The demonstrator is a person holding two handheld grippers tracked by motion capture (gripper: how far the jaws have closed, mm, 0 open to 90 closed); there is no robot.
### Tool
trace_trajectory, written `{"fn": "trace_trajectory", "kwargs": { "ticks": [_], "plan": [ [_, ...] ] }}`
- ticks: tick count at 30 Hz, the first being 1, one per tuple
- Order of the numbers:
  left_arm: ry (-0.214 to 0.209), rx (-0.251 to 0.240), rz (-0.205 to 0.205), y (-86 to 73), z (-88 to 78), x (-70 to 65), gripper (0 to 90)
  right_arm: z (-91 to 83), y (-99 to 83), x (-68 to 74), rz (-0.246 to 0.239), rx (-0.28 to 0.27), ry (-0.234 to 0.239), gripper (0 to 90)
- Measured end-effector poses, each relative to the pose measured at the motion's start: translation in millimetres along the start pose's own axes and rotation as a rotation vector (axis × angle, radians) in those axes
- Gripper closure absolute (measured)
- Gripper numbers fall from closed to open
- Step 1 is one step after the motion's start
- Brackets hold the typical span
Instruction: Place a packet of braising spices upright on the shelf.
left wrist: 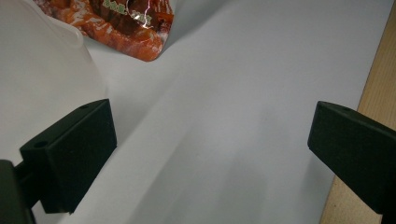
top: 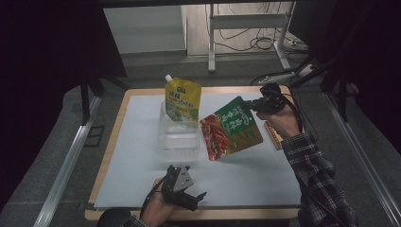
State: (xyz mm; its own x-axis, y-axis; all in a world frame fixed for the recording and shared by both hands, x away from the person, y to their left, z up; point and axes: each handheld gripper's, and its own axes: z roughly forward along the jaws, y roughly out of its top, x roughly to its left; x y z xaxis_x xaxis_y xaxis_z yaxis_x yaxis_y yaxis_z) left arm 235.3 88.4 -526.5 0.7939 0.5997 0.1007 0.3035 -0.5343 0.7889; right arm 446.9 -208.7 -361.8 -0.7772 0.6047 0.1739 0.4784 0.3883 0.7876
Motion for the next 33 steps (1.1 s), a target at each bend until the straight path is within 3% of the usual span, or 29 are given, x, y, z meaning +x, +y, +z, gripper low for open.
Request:
{"fn": "trace_trajectory", "kwargs": {
  "ticks": [19,33],
  "plan": [
    [0.009,-0.003,0.005,0.4,-1.2,0.9,1.1,-15.5,35.0,27.7,-0.061,-0.056,0.083,89.9],
    [0.009,-0.009,0.022,1.0,-1.9,-0.8,1.1,-23.8,49.0,38.8,-0.086,-0.121,0.103,89.9]
  ]
}}
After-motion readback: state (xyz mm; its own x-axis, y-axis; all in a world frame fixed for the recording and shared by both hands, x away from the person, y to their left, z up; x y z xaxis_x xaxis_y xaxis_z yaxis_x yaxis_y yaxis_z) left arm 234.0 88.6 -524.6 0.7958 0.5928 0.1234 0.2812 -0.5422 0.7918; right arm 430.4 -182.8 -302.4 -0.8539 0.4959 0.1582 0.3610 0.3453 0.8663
